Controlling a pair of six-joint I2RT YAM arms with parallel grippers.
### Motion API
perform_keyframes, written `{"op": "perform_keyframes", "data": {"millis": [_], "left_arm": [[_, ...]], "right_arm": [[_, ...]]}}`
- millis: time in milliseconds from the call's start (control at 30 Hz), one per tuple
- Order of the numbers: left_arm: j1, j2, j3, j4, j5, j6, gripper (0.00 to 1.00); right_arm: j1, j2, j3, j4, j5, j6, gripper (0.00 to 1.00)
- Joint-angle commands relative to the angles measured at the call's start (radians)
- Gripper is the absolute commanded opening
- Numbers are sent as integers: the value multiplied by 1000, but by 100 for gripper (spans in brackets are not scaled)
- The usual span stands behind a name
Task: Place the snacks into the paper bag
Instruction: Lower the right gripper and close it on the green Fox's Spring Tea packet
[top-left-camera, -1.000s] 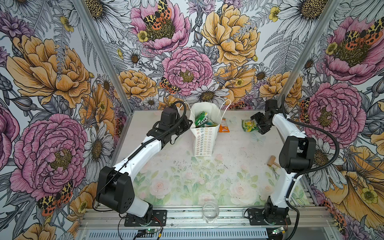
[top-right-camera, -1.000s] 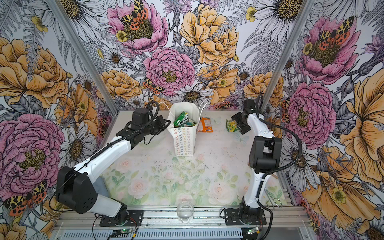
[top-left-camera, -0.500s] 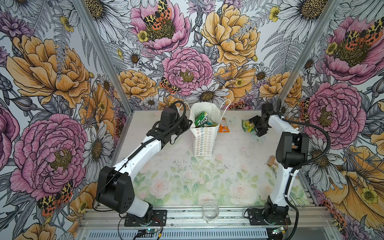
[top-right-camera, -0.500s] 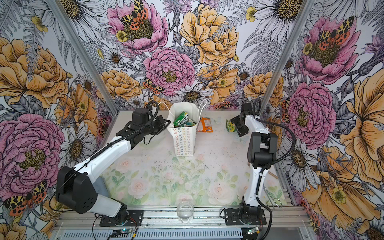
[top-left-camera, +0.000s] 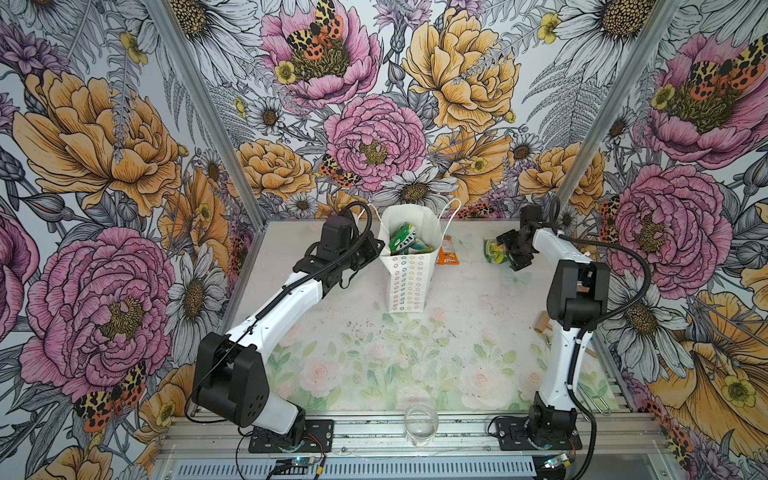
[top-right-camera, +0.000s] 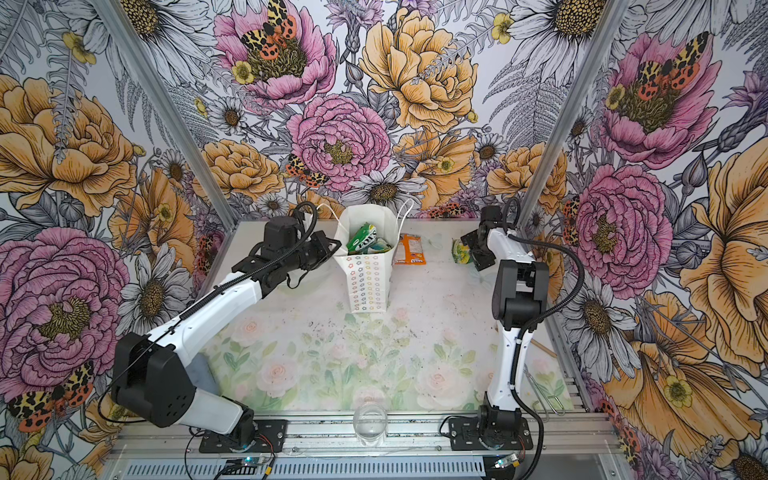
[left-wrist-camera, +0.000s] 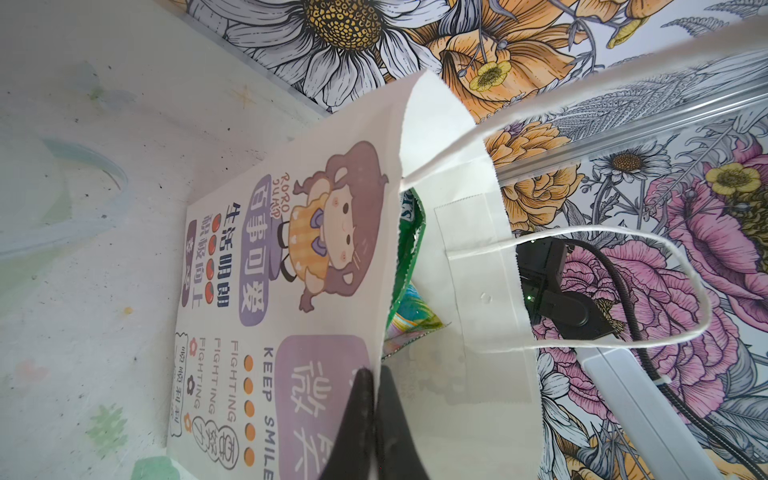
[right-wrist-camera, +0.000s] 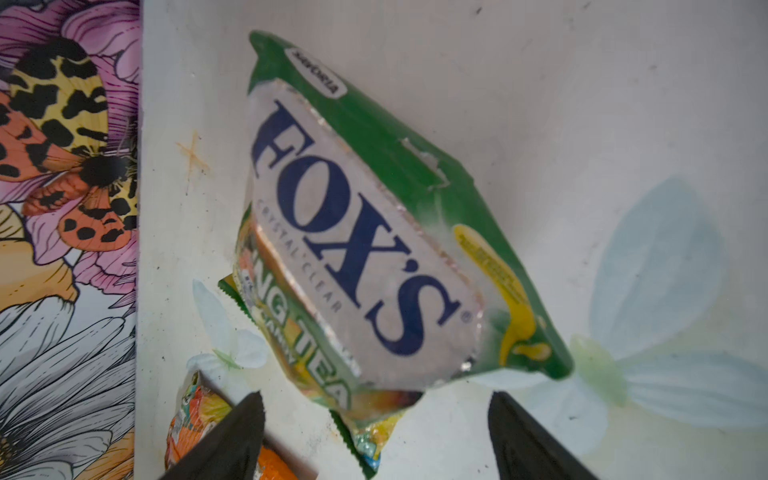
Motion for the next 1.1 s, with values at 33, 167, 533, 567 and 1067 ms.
{"op": "perform_keyframes", "data": {"millis": [33, 167, 533, 567, 1067], "left_arm": [[11, -1, 10, 30, 24, 13, 5], [12, 2, 12, 30, 25, 13, 5], [9, 6, 10, 34, 26, 10, 5], [11, 5, 9, 34, 24, 10, 5], [9, 5, 7, 34, 22, 9, 5]], "right_arm": [[-14, 33, 35, 6, 23, 9, 86], [-25, 47, 34, 6, 17, 2, 83], [-32, 59, 23, 8, 20, -37, 64], [-33, 61, 22, 9, 20, -40, 63], [-47, 58, -49, 74, -22, -46, 23]]}}
